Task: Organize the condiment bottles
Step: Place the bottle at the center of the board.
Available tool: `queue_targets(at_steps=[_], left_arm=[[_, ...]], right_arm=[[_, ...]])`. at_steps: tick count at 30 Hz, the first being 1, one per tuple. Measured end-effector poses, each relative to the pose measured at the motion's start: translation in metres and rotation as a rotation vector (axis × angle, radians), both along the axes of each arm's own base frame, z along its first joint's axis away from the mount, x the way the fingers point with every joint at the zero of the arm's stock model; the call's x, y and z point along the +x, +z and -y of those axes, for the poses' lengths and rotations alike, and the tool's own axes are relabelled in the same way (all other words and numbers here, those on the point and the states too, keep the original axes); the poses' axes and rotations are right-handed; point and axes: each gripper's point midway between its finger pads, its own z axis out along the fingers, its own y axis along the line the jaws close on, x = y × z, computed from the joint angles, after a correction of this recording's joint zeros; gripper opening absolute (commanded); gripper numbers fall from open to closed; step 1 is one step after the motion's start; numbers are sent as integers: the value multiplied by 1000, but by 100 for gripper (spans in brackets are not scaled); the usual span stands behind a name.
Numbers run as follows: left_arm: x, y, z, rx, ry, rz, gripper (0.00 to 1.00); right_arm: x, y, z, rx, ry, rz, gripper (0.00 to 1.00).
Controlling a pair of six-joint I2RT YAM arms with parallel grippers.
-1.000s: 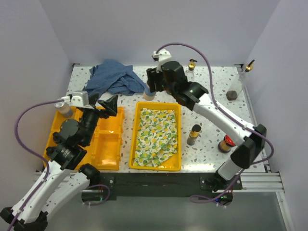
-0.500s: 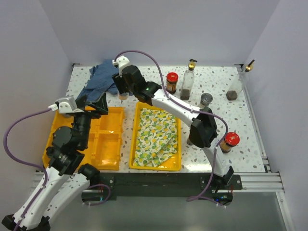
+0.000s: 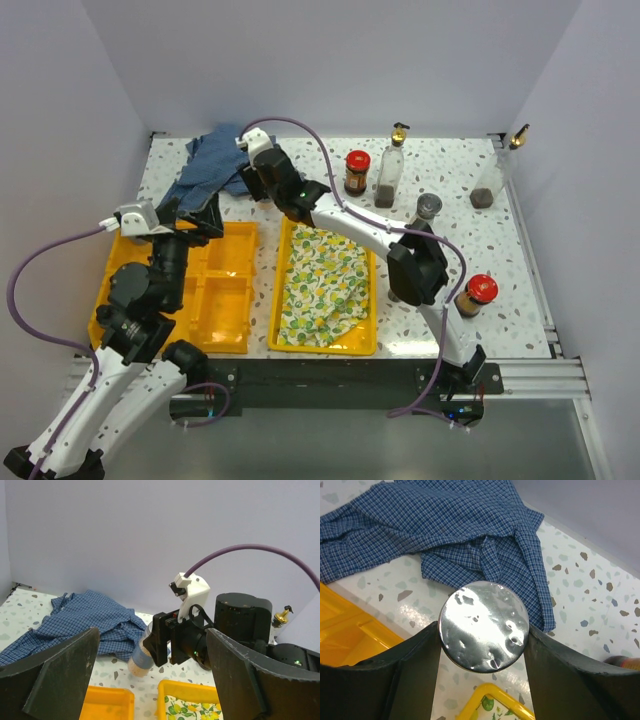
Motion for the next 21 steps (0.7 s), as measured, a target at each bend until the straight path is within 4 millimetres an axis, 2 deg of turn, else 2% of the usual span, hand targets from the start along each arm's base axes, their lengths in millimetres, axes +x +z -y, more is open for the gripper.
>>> queue_targets(at_steps=[5, 10, 12, 13, 16, 20, 21], left_arm=[[0, 0, -1, -1, 4, -1, 93], [0, 0, -1, -1, 7, -2, 93], [1, -1, -1, -1, 7, -3, 93], [1, -1, -1, 0, 7, -4, 93], [2, -3, 0, 4, 7, -10, 93], [5, -6, 2, 10, 7, -21, 93], [6, -6, 2, 12, 7, -23, 93]], right_arm=[[-3, -30, 4, -36, -6, -36, 37], [-6, -57, 8, -58, -16, -73, 53], [-5, -57, 7, -48, -21, -67, 59], [-5, -57, 7, -43, -23, -66, 73], [-4, -57, 6, -25, -35, -63, 87], [-6, -57, 7, 1, -48, -78, 99], [-7, -57, 7, 8, -51, -84, 99]])
